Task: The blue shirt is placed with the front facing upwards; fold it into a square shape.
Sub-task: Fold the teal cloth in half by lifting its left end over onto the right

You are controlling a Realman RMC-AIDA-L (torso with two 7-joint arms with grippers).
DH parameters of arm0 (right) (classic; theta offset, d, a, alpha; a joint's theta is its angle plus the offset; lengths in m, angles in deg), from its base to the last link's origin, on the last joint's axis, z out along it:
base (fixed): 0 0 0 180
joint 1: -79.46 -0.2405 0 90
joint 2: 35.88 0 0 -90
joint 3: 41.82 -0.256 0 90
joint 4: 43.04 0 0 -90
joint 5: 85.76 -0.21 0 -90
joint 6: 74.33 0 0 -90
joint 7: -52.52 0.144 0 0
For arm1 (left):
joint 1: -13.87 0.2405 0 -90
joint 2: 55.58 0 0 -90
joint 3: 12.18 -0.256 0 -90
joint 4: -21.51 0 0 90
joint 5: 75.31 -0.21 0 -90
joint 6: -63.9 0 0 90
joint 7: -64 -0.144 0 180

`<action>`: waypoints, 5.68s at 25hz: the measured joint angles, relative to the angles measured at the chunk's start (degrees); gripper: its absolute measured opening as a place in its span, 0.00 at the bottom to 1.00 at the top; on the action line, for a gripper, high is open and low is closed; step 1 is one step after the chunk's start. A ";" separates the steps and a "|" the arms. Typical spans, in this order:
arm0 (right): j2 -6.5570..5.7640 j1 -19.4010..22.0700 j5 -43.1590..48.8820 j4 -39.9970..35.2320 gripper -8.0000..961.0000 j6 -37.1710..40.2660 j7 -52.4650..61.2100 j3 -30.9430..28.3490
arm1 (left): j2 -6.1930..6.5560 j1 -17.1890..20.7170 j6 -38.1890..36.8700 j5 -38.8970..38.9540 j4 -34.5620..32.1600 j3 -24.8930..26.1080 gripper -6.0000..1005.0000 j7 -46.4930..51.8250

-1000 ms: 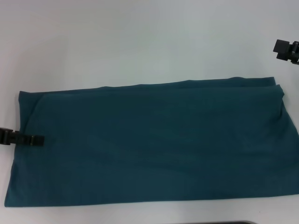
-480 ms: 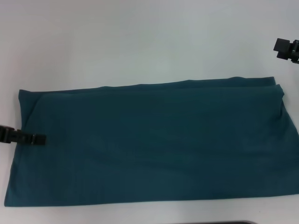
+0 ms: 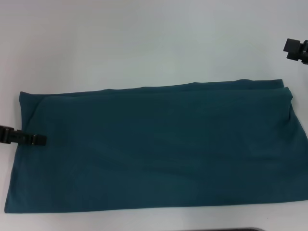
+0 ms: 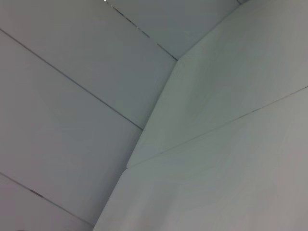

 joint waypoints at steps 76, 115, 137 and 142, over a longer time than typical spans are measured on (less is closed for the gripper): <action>1.35 -2.09 -1.50 0.46 0.81 -1.59 0.12 0.53 | 8.98 0.70 -0.87 -5.15 0.35 0.88 0.06 2.89; 0.62 -3.54 -1.50 0.00 0.78 -0.43 0.00 2.42 | 0.64 0.86 -20.46 24.17 11.52 3.16 0.06 8.56; 0.13 -3.81 -1.50 0.00 0.78 0.83 0.22 3.46 | -1.08 1.49 -21.01 37.90 17.86 -4.62 0.06 18.82; 0.07 -3.81 -1.49 0.02 0.78 0.88 0.22 3.45 | -2.85 1.01 -20.94 40.40 17.80 -6.08 0.06 19.16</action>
